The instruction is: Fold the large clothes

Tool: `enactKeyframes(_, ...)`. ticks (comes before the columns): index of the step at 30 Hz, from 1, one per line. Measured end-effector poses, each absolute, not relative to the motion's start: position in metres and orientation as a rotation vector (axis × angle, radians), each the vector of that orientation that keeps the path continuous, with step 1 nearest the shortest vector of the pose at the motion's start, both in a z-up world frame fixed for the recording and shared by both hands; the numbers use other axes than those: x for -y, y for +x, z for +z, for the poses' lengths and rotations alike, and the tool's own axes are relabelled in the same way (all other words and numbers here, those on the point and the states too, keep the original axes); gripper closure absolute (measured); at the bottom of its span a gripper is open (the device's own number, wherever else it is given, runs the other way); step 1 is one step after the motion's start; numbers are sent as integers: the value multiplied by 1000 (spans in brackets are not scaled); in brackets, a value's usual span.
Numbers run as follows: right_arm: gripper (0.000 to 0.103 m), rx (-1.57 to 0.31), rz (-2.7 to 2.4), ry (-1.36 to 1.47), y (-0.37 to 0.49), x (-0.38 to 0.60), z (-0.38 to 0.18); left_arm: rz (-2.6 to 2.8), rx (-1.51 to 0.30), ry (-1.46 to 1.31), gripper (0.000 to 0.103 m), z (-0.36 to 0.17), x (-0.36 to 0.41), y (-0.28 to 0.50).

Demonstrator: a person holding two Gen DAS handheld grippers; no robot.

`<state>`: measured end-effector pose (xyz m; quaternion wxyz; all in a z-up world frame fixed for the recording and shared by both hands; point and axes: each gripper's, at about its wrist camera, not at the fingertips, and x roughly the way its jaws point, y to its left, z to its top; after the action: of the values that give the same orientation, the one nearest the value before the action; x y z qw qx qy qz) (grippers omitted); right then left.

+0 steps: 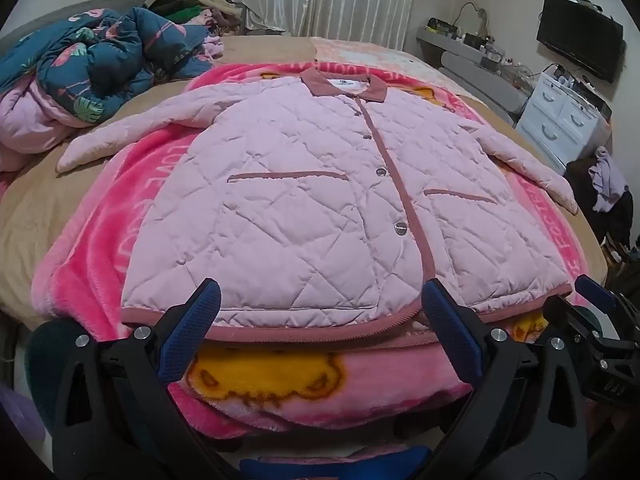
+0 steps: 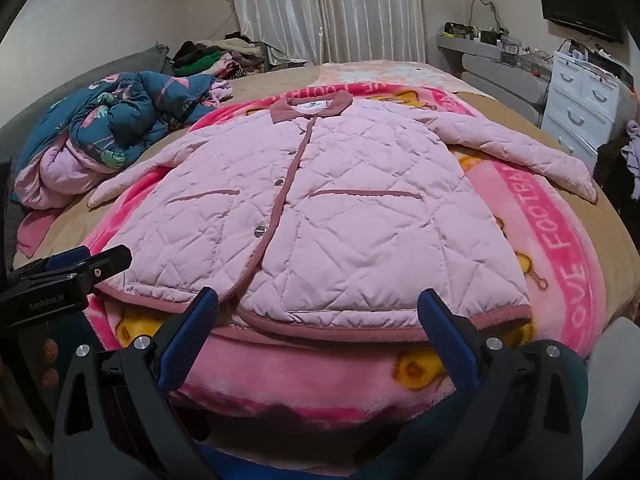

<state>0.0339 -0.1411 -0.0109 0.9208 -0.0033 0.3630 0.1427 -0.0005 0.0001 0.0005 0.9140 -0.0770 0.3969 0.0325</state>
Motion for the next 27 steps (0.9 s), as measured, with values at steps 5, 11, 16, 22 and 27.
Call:
enactKeyframes(5, 4, -739, 292, -4, 33, 141, -13, 71, -820, -152, 9, 0, 0, 1)
enactKeyframes(11, 4, -737, 297, -12, 30, 139, -3, 72, -811, -148, 9, 0, 1, 0)
enactKeyframes(16, 4, -734, 300, -9, 27, 140, -4, 70, -809, -146, 9, 0, 1, 0)
enactKeyframes(22, 4, -738, 304, -11, 27, 134, -7, 72, -807, -146, 9, 6, 3, -2)
enactKeyframes(27, 4, -739, 304, -11, 26, 134, -7, 69, -808, -148, 9, 8, 1, -2)
